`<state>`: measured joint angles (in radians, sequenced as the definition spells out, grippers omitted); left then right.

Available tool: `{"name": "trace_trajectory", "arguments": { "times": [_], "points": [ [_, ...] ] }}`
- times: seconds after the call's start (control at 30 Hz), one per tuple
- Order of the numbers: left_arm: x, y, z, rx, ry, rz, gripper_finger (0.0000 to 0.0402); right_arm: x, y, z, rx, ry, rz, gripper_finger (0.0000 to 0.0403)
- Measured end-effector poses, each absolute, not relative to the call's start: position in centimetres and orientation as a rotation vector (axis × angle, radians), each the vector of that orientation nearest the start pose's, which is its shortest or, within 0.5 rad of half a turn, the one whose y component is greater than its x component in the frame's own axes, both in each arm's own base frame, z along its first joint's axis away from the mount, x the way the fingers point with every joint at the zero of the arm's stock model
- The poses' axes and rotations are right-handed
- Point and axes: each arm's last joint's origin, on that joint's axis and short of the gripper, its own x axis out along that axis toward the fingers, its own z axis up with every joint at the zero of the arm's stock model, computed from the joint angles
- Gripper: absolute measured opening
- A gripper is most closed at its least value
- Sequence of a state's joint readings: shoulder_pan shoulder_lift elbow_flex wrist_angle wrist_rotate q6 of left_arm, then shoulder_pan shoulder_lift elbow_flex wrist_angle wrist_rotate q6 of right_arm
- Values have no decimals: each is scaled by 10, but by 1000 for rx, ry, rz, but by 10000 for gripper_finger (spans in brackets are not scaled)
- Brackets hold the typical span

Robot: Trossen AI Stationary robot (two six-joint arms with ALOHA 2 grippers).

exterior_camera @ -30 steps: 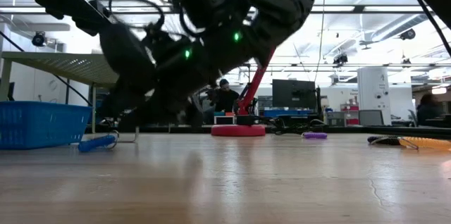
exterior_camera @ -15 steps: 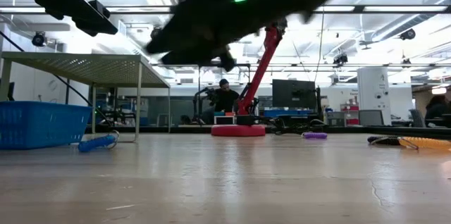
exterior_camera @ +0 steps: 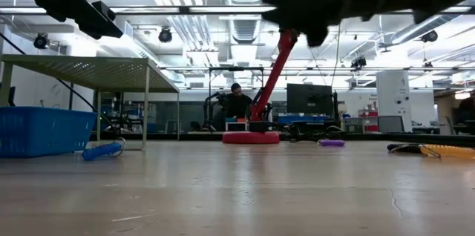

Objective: Pick & Place Office Desk Supplies
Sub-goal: Put the blue spring rubber band into the blue bin

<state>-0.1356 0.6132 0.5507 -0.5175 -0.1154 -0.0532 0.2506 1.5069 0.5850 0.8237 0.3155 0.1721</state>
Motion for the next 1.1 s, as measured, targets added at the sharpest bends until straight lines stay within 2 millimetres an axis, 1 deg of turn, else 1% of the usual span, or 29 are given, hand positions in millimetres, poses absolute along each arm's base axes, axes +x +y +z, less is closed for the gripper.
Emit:
{"name": "trace_trajectory", "arguments": {
  "times": [0.17,0.37,0.47,0.53,0.6,0.8,0.93,1.1],
  "points": [
    [132,-15,247,21,577,-4,230,264,58,213,50,-64,-66,185],
    [132,-15,247,21,580,-4,230,239,52,215,7,-61,-71,185],
    [132,-15,247,21,580,-4,230,224,46,218,-9,-72,-159,185],
    [132,-15,247,21,580,-4,230,216,42,219,15,-90,-215,185],
    [132,-15,247,21,579,-4,230,209,39,218,39,-102,-236,185],
    [132,-15,247,22,582,-4,230,199,37,217,66,-120,-220,185],
    [132,-15,247,22,582,-4,230,199,37,216,115,-120,-217,185],
    [132,-15,246,22,586,-4,230,198,37,212,109,-103,-218,185]
  ]
}}
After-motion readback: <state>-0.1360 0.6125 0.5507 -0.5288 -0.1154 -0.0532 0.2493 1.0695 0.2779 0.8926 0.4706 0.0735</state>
